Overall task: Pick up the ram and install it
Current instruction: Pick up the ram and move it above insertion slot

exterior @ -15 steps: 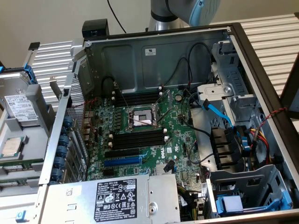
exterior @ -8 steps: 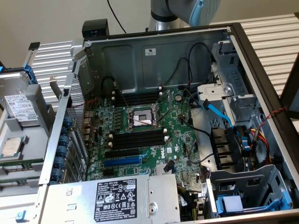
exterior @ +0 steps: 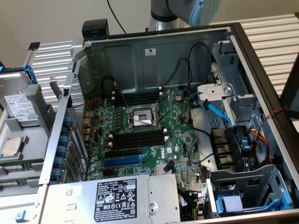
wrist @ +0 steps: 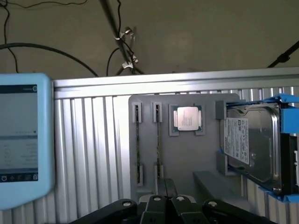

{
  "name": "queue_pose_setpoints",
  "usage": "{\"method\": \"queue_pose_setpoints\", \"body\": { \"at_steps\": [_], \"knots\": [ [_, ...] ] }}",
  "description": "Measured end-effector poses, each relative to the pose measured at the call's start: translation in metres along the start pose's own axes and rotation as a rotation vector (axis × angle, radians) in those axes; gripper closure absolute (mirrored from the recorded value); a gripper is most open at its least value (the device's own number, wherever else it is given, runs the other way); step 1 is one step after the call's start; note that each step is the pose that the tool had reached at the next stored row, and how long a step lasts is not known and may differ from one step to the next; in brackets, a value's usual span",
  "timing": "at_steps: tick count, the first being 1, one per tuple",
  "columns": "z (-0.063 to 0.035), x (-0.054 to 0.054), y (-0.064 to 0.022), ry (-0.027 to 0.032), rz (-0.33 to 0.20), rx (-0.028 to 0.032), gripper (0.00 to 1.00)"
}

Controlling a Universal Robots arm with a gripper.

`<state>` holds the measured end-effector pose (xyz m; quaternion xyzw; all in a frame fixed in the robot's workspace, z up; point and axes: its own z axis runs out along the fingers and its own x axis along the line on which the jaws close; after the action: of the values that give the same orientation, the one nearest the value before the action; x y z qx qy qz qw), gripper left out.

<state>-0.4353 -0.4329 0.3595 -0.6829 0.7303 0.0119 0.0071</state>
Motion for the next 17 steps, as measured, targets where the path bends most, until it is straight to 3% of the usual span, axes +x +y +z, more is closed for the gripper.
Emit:
{"method": "queue_pose_setpoints", "body": {
  "at_steps": [12,17],
  "knots": [
    [0.0206,0.002,-0.0001,0.0002,-0.024,0.0013,0.89],
    [0.0284,0.002,0.0,0.0,-0.027,0.005,0.64]
  ]
}}
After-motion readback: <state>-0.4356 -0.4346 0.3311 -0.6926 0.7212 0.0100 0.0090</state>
